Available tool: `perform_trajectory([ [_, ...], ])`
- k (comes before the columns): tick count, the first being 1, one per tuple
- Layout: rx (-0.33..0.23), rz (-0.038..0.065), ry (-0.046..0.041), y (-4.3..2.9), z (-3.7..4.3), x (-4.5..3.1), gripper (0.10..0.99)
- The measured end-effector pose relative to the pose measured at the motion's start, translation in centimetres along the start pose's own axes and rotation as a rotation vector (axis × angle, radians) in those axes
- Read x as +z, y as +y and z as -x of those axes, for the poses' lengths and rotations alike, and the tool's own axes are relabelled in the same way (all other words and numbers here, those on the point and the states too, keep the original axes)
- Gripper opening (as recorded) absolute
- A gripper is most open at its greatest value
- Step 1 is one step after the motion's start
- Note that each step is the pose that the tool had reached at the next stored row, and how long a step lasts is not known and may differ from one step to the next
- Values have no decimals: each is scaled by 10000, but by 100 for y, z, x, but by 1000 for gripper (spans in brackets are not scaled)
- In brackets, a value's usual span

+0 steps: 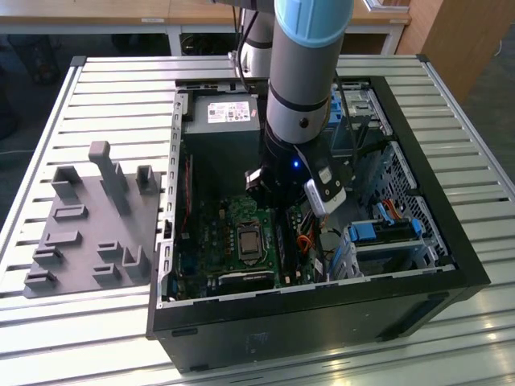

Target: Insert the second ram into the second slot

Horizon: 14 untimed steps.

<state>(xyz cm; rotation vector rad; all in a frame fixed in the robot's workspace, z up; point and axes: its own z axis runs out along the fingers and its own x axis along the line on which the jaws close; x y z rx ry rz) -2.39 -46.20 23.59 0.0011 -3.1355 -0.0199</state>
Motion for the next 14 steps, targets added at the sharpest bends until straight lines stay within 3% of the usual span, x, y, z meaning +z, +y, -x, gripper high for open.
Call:
perform_trajectory([
  [14,1,0,1,-2,34,101,137],
])
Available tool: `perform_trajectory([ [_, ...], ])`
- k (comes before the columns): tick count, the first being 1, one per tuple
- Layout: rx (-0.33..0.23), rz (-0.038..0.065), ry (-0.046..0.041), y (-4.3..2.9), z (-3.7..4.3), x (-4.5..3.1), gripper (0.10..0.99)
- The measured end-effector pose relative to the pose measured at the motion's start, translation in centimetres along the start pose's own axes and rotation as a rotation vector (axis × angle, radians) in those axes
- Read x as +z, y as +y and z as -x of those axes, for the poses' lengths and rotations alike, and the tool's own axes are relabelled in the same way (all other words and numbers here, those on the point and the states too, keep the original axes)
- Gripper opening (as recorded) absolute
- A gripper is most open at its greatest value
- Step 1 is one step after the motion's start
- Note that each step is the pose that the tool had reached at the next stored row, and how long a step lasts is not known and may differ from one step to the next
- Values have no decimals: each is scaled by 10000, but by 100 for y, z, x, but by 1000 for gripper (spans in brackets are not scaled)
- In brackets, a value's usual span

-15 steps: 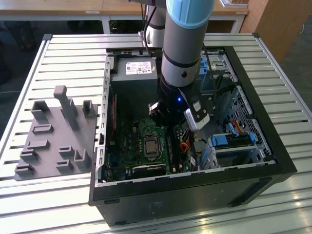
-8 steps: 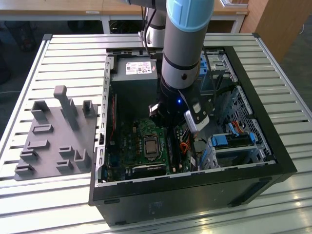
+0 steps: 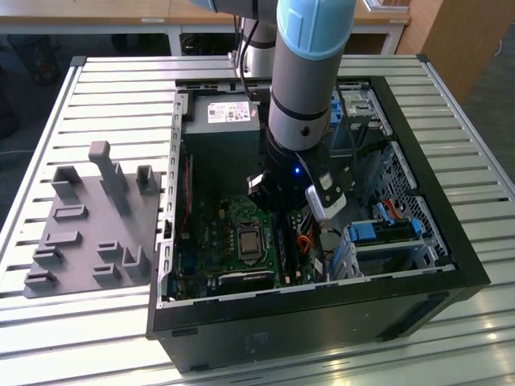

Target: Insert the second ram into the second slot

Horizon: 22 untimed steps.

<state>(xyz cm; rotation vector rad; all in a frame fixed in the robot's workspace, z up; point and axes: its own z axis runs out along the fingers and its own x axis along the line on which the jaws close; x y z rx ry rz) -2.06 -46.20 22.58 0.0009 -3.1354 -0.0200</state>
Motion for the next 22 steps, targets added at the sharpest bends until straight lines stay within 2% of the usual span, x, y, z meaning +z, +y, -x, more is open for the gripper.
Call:
perform_trajectory([
  [11,0,0,5,0,42,21,137],
  [17,0,-59,5,-5,46,25,137],
  [22,0,-69,5,-21,47,32,137],
])
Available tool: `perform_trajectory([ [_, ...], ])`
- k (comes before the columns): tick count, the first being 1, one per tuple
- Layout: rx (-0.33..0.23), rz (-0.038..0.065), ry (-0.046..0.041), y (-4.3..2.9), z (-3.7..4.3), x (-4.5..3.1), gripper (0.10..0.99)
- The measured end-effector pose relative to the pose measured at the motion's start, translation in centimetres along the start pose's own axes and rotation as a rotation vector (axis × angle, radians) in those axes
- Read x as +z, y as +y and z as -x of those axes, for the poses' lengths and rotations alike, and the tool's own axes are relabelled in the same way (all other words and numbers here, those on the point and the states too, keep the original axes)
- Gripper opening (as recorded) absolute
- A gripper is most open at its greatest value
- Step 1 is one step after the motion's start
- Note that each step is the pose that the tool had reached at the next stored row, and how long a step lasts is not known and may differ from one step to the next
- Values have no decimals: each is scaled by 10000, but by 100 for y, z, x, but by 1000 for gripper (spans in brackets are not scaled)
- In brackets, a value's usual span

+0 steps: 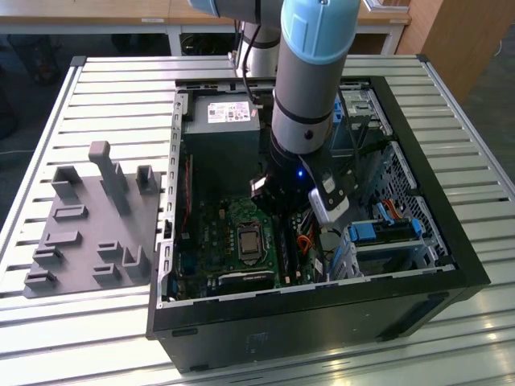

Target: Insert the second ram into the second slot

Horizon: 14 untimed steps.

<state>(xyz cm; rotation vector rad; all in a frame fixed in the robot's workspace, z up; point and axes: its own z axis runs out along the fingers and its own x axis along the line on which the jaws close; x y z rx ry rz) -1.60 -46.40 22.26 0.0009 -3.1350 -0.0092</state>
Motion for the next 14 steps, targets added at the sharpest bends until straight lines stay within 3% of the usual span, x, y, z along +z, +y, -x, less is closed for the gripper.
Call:
perform_trajectory([
  [14,87,-4,0,-2,0,7,137],
])
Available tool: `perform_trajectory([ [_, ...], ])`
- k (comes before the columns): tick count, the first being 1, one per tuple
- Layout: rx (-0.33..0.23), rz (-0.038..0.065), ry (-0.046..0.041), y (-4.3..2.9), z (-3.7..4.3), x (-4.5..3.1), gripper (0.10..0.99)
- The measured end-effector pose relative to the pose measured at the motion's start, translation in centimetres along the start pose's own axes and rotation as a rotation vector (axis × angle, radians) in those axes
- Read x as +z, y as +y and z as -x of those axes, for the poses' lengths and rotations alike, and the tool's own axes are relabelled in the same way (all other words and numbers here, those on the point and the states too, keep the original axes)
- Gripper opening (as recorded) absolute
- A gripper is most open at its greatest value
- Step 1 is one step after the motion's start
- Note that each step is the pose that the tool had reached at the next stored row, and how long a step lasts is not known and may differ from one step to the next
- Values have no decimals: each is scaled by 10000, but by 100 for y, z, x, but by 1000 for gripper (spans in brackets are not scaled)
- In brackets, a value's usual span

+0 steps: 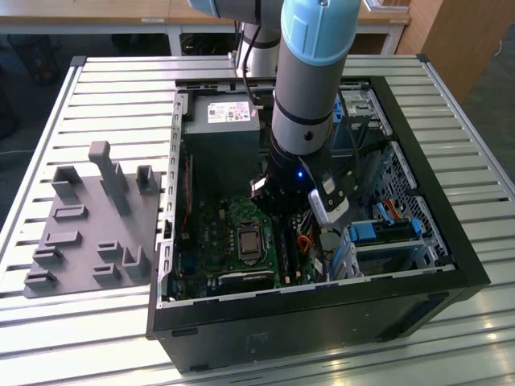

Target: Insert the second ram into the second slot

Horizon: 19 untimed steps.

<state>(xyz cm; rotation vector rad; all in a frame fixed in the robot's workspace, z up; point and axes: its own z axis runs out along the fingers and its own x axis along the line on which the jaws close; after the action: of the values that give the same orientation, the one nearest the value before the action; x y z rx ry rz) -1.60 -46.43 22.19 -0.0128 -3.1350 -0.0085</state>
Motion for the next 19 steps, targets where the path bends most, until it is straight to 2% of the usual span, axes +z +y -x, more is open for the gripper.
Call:
perform_trajectory([
  [19,100,0,-1,0,0,16,137],
])
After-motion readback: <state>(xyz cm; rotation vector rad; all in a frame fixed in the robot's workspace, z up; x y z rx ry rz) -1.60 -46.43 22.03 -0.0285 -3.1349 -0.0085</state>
